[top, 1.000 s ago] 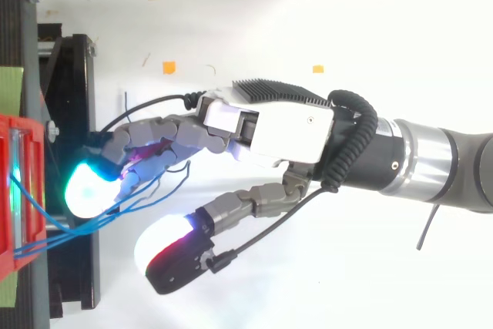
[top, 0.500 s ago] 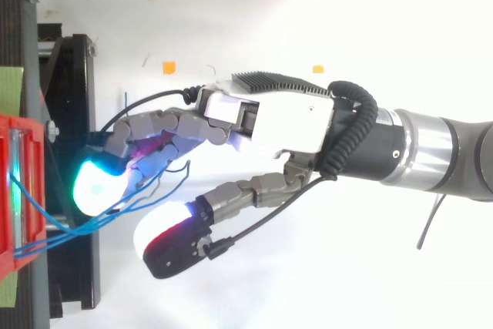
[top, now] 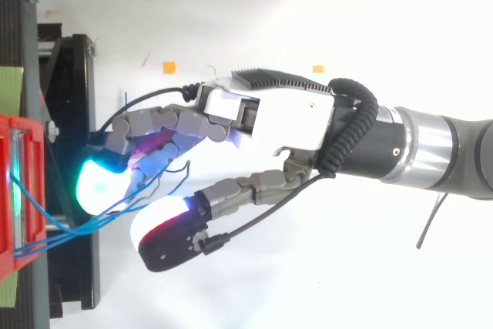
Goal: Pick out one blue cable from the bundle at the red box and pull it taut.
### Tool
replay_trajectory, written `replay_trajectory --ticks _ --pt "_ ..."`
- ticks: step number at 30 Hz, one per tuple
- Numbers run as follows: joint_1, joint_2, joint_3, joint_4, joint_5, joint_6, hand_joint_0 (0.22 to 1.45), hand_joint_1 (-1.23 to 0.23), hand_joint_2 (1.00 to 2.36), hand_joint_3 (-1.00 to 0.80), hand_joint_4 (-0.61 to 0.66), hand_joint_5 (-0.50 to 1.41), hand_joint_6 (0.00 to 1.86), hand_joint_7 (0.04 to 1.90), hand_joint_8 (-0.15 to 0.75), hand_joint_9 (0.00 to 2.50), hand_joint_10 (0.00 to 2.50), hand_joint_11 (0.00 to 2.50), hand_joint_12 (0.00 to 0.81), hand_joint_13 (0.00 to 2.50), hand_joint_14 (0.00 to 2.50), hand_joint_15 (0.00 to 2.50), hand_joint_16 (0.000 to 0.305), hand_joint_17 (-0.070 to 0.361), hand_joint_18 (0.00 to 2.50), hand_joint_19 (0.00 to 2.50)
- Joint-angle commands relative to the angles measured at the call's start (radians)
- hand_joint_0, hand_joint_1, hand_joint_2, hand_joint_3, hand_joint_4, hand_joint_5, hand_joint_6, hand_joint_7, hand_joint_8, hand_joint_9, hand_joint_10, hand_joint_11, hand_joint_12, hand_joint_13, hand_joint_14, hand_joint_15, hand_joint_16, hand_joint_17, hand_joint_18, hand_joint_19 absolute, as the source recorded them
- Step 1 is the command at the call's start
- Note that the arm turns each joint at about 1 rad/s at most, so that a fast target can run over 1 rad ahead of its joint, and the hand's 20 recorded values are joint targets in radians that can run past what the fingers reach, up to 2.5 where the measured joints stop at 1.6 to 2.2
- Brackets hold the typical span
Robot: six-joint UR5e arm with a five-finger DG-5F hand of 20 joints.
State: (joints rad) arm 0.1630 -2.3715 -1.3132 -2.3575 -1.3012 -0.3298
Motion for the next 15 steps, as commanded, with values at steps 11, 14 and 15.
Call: replay_trajectory --ticks 11,14,15 --pt "0.01 0.0 0.0 0.001 0.0 0.0 0.65 -0.64 1.01 -0.36 0.21 -0.1 0.5 1.15 0.305 0.81 0.01 0.35 0.407 0.59 0.01 0.26 0.058 0.131 0.49 0.56" --pt "0.01 0.0 0.0 0.001 0.0 0.002 0.65 -0.65 1.01 -0.34 0.18 -0.1 0.5 1.2 0.305 0.82 0.01 0.36 0.407 0.6 0.01 0.26 0.059 0.132 0.5 0.57" --pt "0.01 0.0 0.0 0.001 0.0 0.003 0.65 -0.65 1.01 -0.34 0.18 -0.1 0.5 1.22 0.307 0.82 0.01 0.36 0.408 0.6 0.01 0.26 0.059 0.132 0.51 0.57"
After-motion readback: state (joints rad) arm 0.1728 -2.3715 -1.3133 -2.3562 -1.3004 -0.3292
